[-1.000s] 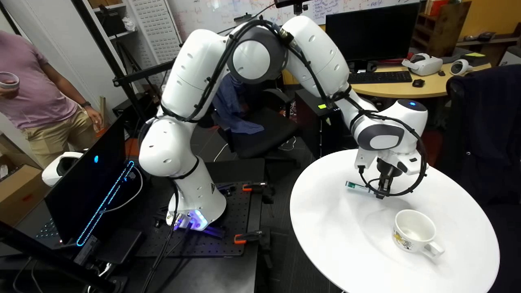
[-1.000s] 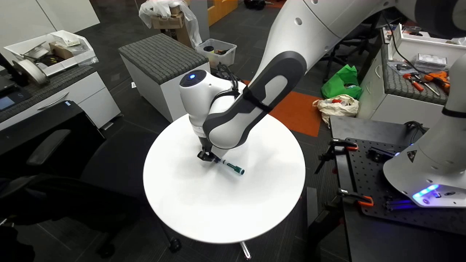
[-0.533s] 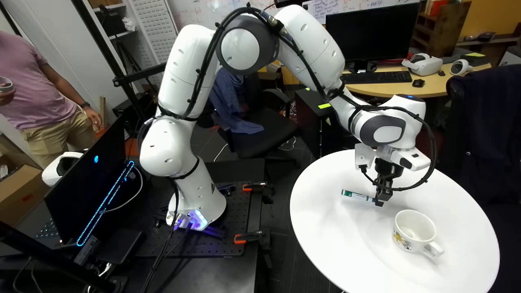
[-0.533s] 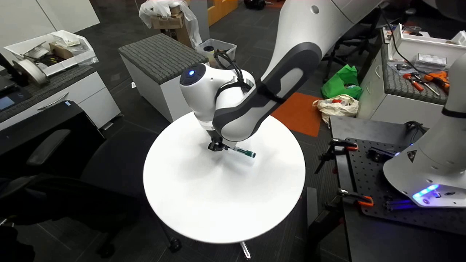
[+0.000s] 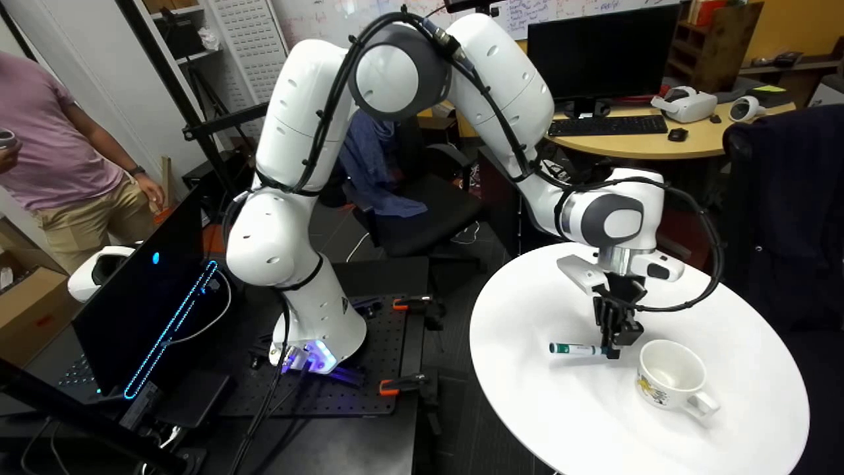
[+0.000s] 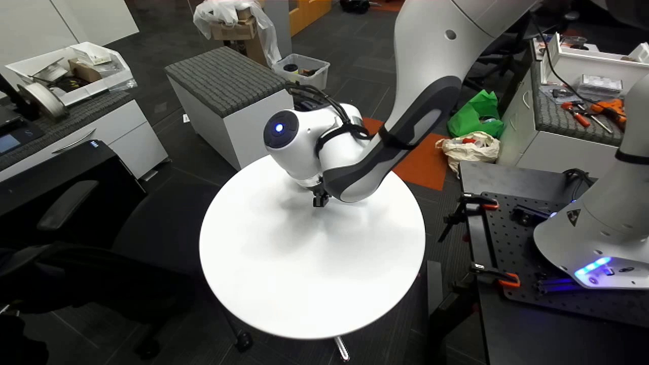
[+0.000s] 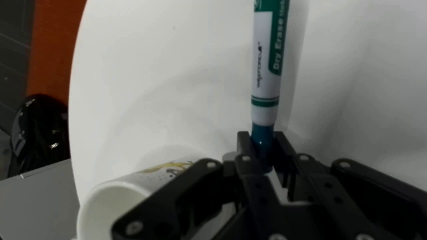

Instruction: Pick the marker then put it back on the table

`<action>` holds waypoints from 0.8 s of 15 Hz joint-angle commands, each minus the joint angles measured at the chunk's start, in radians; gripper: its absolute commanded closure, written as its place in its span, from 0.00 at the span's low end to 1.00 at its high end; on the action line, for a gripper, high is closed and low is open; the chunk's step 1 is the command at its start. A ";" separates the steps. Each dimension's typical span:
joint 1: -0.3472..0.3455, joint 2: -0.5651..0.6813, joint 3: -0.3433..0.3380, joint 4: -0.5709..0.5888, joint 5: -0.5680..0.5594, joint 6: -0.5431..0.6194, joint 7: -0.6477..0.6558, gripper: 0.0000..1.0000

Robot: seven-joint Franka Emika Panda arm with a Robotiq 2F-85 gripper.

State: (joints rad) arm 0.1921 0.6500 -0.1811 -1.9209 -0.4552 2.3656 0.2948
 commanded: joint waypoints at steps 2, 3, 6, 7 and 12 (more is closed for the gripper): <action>0.020 -0.043 -0.004 -0.086 -0.160 0.017 -0.098 0.95; 0.018 -0.053 0.005 -0.107 -0.199 0.036 -0.114 0.95; 0.014 -0.091 0.022 -0.170 -0.333 0.107 -0.133 0.95; 0.011 -0.106 0.028 -0.193 -0.380 0.142 -0.130 0.95; -0.035 -0.182 0.067 -0.294 -0.523 0.324 -0.125 0.95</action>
State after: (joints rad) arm 0.1980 0.5545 -0.1440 -2.1242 -0.9228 2.6003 0.1921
